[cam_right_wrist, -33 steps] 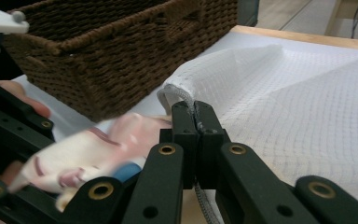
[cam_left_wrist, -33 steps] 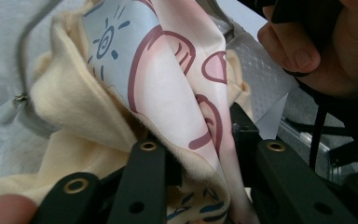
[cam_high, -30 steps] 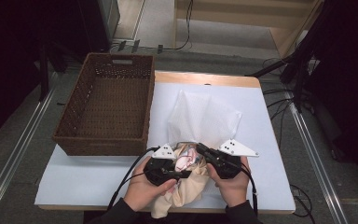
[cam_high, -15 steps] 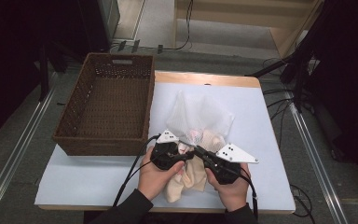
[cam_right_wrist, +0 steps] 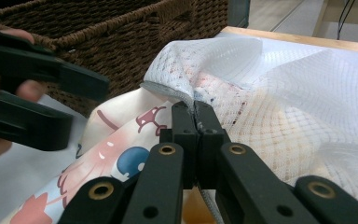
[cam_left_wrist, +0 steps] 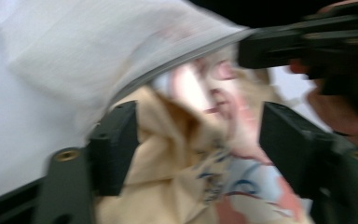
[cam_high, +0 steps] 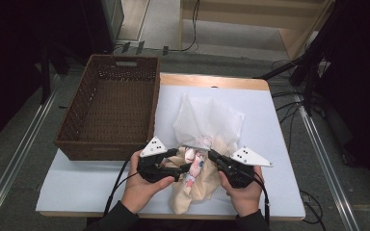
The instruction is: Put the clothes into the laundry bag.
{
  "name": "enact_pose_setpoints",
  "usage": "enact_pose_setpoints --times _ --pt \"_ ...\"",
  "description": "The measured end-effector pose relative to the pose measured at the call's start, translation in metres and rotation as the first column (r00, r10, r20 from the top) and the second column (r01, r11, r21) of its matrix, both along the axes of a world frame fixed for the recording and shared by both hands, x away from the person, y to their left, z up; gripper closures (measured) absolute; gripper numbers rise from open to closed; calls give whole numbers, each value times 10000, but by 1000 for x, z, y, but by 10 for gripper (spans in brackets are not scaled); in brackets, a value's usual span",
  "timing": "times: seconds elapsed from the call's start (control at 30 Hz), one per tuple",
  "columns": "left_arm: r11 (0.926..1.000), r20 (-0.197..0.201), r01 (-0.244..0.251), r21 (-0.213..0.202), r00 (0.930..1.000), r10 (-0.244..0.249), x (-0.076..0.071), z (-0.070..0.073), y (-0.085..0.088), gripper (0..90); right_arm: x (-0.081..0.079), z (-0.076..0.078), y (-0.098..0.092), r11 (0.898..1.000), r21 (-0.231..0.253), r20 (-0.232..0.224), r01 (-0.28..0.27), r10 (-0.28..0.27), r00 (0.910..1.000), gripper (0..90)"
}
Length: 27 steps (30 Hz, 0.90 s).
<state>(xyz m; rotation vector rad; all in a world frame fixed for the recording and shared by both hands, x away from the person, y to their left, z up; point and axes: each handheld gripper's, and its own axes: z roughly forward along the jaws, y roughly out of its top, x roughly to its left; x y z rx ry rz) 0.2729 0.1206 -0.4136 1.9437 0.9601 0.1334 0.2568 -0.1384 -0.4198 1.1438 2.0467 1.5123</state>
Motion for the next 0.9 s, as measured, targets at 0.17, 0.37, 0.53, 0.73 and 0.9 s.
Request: enact_pose_setpoints --times 0.17,0.37,0.53,0.73,0.9 --pt "9986 -1111 -55 530 9937 114 13 -25 -11 240 -1 0 4 9999 -95 20 -75 75 10000 900" --pt "9898 -1394 1014 1000 9864 -869 11 -32 -31 745 -1 -2 5 9998 -81 -36 -192 192 9998 900" --pt "9856 -952 1507 767 9851 -1432 6 -21 -46 848 -4 2 8 9993 153 114 -335 334 9994 900" --pt "9982 -778 -150 584 9968 195 25 -17 -56 855 -9 6 13 9983 111 260 -564 561 9981 900" --pt "9891 -664 -1119 953 9907 1184 46 -30 -57 842 -8 2 11 9986 -110 152 -511 512 9986 900"
